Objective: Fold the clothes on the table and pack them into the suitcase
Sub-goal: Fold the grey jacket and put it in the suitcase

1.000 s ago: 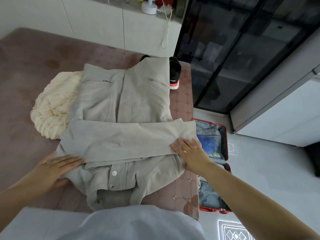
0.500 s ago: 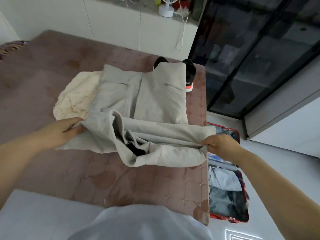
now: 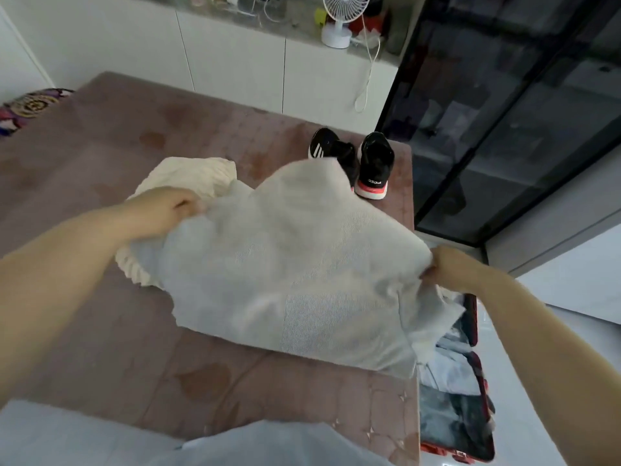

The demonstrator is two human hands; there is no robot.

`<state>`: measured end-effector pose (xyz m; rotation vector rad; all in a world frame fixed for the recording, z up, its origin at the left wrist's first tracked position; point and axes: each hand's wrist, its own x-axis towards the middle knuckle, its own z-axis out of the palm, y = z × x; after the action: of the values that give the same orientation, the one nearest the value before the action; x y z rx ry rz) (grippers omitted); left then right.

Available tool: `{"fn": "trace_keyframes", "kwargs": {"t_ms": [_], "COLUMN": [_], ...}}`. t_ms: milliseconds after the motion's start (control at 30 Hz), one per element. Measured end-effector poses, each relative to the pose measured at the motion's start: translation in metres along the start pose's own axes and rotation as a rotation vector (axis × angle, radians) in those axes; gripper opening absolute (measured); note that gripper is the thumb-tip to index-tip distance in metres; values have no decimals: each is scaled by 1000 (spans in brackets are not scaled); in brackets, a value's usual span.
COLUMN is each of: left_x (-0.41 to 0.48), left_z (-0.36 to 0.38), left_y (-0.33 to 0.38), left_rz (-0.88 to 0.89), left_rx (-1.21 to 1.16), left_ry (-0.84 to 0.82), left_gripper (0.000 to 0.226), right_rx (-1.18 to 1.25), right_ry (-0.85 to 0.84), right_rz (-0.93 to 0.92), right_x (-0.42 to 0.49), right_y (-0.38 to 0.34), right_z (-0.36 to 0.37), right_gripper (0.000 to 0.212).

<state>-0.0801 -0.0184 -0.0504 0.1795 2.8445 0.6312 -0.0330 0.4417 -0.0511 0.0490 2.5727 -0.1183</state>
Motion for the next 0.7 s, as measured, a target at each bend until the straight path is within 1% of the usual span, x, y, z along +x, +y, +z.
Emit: {"fn": "trace_keyframes", "kwargs": {"t_ms": [33, 67, 100, 133, 167, 200, 233, 267, 300, 333, 367, 400, 467, 500, 567, 633, 700], "left_x": [8, 13, 19, 18, 14, 9, 4, -4, -12, -22, -32, -42, -62, -72, -92, -102, -96], "left_z": [-4, -9, -12, -12, -9, -5, 3, 16, 34, 52, 69, 83, 97, 100, 106, 111, 118], "left_y": [17, 32, 40, 47, 52, 56, 56, 52, 45, 34, 23, 12, 0, -1, -1, -2, -10], "left_rz": [3, 12, 22, 40, 66, 135, 200, 240, 272, 292, 306, 296, 287, 292, 332, 350, 363], "left_rx": [-23, -31, -31, -20, 29, 87, 157, 236, 319, 410, 483, 531, 529, 517, 475, 475, 532], "left_ry": [99, 237, 329, 394, 428, 444, 438, 381, 293, 183, 86, 17, -16, 1, 42, -32, -28], "left_gripper": [28, 25, 27, 33, 41, 47, 50, 52, 54, 58, 63, 67, 69, 70, 76, 80, 78], "right_rx": [35, 76, 118, 142, 136, 97, 20, -41, -83, -124, -162, -187, -204, -227, -269, -250, -244], "right_ry": [114, 196, 240, 255, 262, 289, 314, 320, 275, 245, 264, 243, 241, 297, 296, 276, 290], "right_rz": [24, 10, 9, -21, -61, -127, -208, -261, -289, -292, -279, -258, -234, -231, -212, -203, -222], "right_x": [7, 9, 11, 9, 2, -5, -11, -17, -19, -21, -22, -24, -32, -36, -43, -43, -38], "right_y": [-4, -8, -11, -18, -27, -32, -37, -41, -40, -39, -36, -35, -30, -27, -23, -16, -15], "right_z": [2, 4, 10, 18, 27, 41, 57, 75, 96, 113, 125, 131, 137, 141, 143, 148, 144], "right_gripper": [28, 40, 51, 58, 60, 57, 52, 51, 55, 61, 66, 71, 77, 82, 99, 113, 113]}}
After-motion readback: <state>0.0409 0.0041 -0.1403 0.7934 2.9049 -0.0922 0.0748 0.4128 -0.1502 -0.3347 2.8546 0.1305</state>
